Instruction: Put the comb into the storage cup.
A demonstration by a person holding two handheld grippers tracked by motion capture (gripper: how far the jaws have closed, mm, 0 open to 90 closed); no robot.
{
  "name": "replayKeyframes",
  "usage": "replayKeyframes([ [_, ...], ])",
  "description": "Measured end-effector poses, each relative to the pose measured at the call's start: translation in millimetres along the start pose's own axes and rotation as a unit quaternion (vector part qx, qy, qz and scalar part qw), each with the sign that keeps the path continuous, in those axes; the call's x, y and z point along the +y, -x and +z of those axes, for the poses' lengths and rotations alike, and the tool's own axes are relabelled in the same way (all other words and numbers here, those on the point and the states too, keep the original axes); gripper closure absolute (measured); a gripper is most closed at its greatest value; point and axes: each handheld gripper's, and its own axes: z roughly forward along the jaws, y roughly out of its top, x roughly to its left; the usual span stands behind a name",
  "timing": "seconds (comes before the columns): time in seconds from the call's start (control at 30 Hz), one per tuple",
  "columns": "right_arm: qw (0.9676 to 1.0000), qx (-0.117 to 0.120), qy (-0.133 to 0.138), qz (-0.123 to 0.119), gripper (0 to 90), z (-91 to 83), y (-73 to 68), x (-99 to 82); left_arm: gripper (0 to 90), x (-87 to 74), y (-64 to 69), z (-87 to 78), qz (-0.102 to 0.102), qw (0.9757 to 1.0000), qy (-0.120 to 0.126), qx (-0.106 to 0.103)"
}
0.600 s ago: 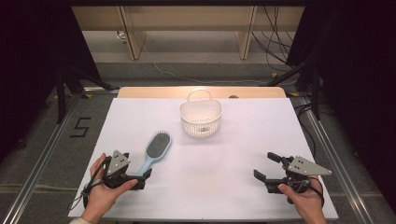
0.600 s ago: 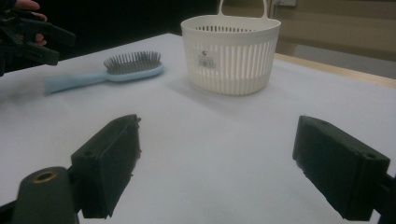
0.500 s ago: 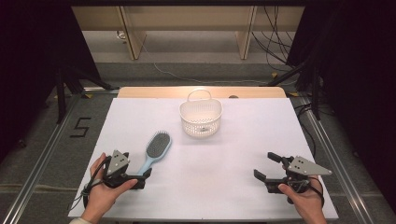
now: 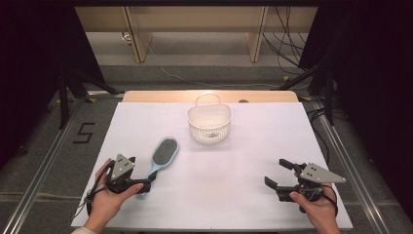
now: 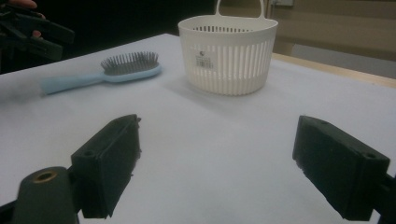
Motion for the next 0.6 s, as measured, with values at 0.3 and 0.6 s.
replayKeyframes([
  [0.3,1.0,-0.003,0.001,0.002,15.6,0.0,1.0,-0.3,86.7,17.6,11.1,11.9,0.002,0.9985,-0.04,-0.036],
  [0.6,1.0,0.0,0.002,0.002,15.5,0.5,1.2,-0.5,89.8,19.0,15.7,34.4,-0.023,0.9907,-0.127,-0.045],
])
